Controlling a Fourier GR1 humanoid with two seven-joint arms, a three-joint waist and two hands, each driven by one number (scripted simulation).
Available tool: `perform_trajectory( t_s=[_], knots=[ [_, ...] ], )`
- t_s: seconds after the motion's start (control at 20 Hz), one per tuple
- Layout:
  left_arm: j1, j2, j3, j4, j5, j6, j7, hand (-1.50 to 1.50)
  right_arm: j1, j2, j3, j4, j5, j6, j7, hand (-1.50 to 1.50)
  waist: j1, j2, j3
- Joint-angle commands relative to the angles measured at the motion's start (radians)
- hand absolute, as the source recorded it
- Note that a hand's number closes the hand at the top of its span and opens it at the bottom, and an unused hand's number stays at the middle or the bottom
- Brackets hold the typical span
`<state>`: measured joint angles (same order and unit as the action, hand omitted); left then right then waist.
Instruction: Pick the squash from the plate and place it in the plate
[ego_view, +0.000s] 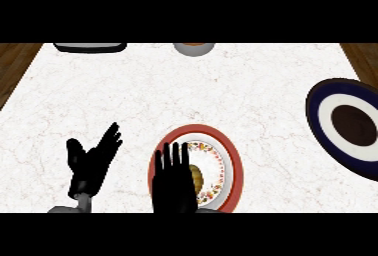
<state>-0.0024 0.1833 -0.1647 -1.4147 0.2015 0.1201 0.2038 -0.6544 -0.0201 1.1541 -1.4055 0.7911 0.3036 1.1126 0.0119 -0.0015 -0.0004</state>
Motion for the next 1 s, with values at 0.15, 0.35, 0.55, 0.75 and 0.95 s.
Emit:
perform_trajectory(
  t_s=[0.15, 0.35, 0.55, 0.75, 0.95],
  knots=[
    [0.019, -0.042, -0.025, 0.024, -0.028, 0.008, -0.04, 0.0, 0.027, 0.019, 0.066, 0.048, 0.06, 0.017, 0.201, -1.5, 0.001, -0.001, 0.0],
    [0.008, 0.019, 0.023, -0.056, -0.001, -0.009, 0.039, 0.0, -0.012, 0.019, -0.053, 0.107, 0.05, 0.054, 0.11, -1.5, 0.002, 0.0, 0.0],
    [-0.018, -0.071, -0.022, 0.003, -0.057, 0.052, 0.007, 0.0, 0.023, 0.019, -0.044, 0.16, 0.06, 0.033, 0.053, -1.5, -0.004, 0.002, 0.0],
    [0.027, -0.015, 0.014, -0.002, -0.028, -0.022, -0.026, 0.0, 0.01, 0.019, -0.027, 0.208, 0.059, 0.002, 0.059, -1.5, 0.003, 0.002, 0.0],
    [0.087, -0.002, 0.031, -0.004, -0.014, -0.057, -0.079, 0.0, 0.026, 0.019, -0.011, 0.223, 0.099, 0.095, -0.024, 1.5, -0.004, 0.0, 0.0]
  ],
)
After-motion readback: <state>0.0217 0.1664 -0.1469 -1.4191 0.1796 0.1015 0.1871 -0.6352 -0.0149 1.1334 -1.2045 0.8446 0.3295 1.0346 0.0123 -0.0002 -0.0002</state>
